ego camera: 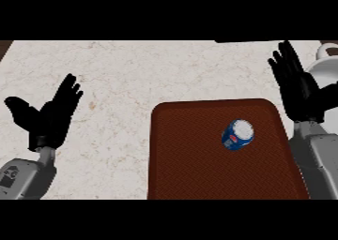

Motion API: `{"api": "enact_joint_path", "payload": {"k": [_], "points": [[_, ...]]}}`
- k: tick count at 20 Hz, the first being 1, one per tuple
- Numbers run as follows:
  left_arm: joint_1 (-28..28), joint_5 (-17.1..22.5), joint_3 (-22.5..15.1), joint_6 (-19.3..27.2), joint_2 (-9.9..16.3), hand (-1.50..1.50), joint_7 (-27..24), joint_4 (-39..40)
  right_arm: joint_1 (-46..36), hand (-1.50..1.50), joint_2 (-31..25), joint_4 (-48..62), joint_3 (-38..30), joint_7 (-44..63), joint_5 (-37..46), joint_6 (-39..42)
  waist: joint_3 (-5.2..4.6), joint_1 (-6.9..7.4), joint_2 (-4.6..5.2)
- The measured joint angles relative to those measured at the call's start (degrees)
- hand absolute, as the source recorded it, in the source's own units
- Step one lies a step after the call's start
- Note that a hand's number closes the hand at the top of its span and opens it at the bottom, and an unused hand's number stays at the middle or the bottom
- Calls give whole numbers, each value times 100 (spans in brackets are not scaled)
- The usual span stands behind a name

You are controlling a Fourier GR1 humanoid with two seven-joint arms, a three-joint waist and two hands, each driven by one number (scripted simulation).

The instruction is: Pick the can from the tray and place it in the pot

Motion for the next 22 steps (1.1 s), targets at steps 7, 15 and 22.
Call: {"api": "enact_joint_path", "payload": {"k": [7, 15, 22], "points": [[-438, -181, -7, -47, -18, 0, -347, -246, -991, 150, -118, -298, 662, -243, -710, 2185, -62, 683, -72], [-682, -222, 80, -64, -107, 0, -707, -436, -1492, -150, -1279, -78, 849, -2137, -440, 4879, -50, 763, 113], [-647, -254, 130, -63, -155, 0, -892, -437, -1711, -150, -2163, -219, 865, -2950, 259, 5362, -51, 704, 112]]}}
